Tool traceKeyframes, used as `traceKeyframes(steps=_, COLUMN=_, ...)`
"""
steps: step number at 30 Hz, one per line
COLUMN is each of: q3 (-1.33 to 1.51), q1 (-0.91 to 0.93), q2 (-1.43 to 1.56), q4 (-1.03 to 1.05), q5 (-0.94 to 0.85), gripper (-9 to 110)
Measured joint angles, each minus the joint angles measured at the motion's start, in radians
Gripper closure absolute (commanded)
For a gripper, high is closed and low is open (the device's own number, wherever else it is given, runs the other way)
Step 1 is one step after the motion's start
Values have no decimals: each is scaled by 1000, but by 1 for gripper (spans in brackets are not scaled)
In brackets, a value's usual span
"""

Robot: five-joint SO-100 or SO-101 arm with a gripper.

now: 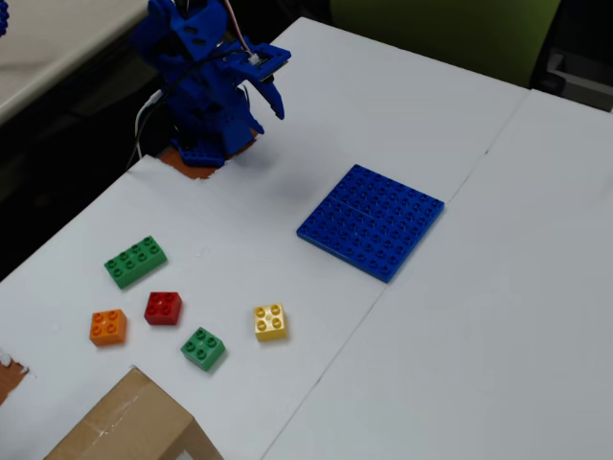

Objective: Pick up the 2x2 green block and go up the 8x8 blue block.

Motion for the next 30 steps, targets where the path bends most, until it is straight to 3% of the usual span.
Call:
traceKeyframes(steps=4, q3=-305, q1=115, q2=-322, q4=127, q5=-91, gripper=82)
traceKeyframes(steps=9, q3=-686, q1=275, q2=-733, q4=161, q5=-38, gripper=80)
traceKeyframes(steps=15, q3=-810, q1=443, q2=-971, q4=152, q5=-40, gripper=75)
traceKeyframes(steps=24, q3=-916, q1=617, q2=-1230, q4=12, q5=-380, gripper=76)
traceKeyframes(steps=30, q3=-1140, q1=684, q2=-1454, q4=-5, q5=-600, gripper=75)
